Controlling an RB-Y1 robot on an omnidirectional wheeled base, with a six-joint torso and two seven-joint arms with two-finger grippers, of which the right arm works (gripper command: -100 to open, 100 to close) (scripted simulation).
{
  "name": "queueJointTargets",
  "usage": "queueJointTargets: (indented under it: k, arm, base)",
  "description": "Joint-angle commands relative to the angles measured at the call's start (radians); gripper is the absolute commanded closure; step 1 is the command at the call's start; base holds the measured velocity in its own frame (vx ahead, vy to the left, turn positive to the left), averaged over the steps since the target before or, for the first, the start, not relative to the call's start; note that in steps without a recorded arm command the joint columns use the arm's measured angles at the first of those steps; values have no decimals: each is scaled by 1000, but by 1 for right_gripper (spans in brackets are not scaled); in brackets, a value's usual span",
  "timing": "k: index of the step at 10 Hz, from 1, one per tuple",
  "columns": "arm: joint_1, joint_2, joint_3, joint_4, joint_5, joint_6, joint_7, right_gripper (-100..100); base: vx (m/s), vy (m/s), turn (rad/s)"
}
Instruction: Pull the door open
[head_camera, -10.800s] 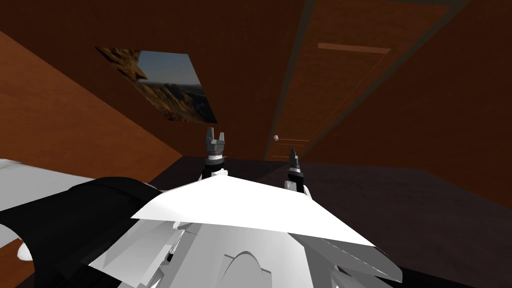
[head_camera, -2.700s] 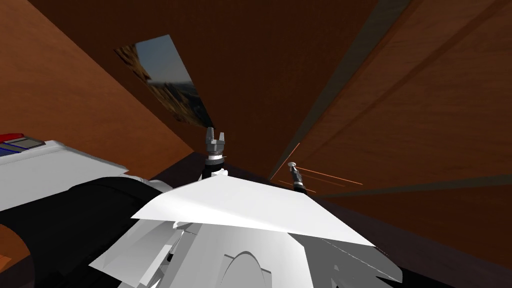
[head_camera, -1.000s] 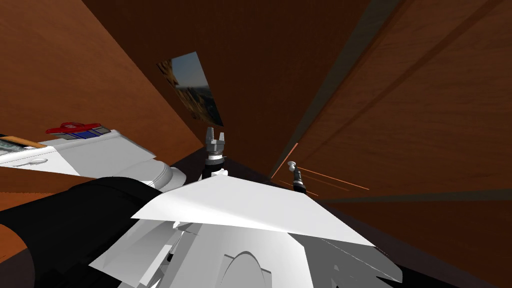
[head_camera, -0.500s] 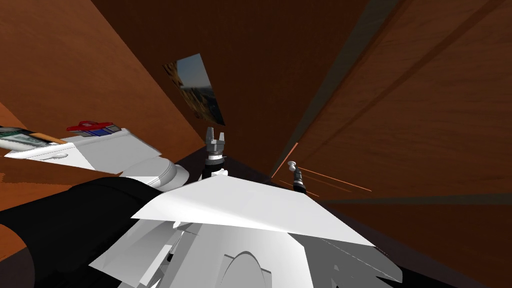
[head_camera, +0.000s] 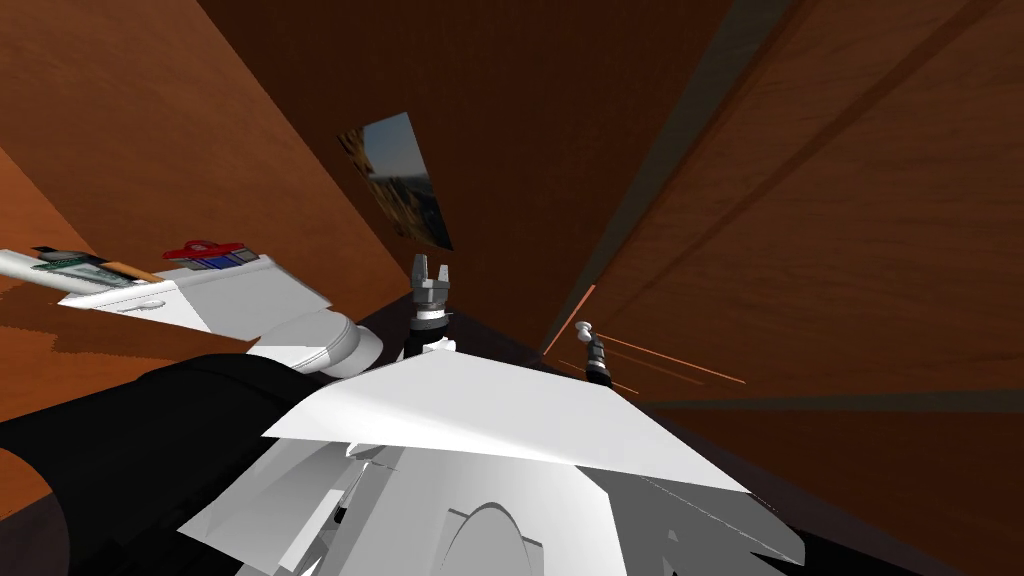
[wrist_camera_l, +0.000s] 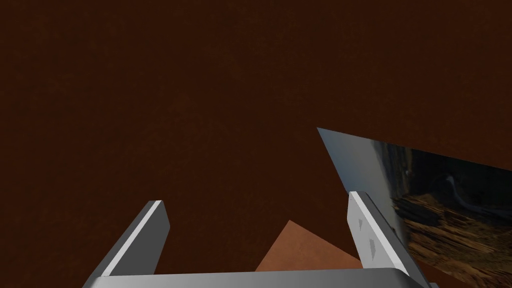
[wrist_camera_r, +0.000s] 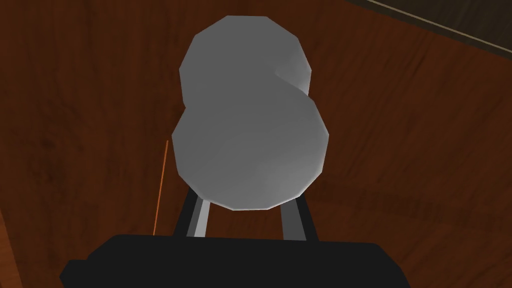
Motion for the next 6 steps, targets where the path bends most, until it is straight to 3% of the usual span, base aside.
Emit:
queueJointTargets:
  k: [1,3,6]
  arm:
    - [10,16,14,-30,6,9,-4,100]
    - [5,17,25,-29,-29,13,-70,100]
    - [3,18,30,-29,-47,15,-129,100]
  base:
    - [0,0,0]
    - [-37,-24,68]
    - [-43,-17,73]
